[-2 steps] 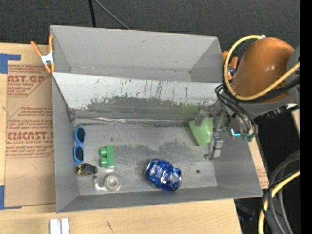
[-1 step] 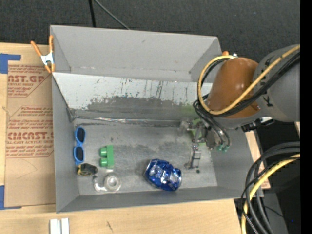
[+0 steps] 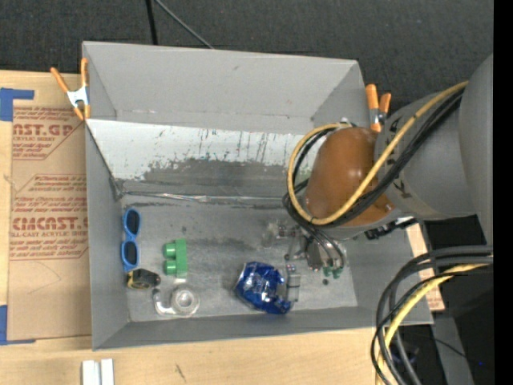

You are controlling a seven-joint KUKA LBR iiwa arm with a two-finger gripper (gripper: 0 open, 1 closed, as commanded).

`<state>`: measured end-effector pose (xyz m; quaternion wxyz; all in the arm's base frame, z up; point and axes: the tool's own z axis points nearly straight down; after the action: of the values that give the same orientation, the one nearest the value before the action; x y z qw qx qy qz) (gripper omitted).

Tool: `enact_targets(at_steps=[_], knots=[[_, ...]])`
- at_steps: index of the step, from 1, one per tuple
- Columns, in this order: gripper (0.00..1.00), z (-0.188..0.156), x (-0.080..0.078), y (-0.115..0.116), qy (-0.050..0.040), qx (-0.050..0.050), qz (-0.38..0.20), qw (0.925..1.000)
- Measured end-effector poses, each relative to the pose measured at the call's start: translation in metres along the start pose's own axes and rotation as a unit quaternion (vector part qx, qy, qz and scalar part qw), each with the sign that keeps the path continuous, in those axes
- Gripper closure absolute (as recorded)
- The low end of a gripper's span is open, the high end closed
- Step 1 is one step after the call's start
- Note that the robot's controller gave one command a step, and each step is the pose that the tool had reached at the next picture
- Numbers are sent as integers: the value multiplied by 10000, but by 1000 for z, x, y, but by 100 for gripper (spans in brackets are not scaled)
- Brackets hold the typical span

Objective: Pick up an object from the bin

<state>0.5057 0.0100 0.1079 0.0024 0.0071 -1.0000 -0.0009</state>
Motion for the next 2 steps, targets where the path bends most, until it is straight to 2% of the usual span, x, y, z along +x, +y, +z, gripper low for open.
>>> enact_targets(at_steps=[1, 2], knots=[[0, 37, 22, 19, -45, 9, -360, 9993], [100, 37, 21, 20, -63, 5, -357, 9993]])
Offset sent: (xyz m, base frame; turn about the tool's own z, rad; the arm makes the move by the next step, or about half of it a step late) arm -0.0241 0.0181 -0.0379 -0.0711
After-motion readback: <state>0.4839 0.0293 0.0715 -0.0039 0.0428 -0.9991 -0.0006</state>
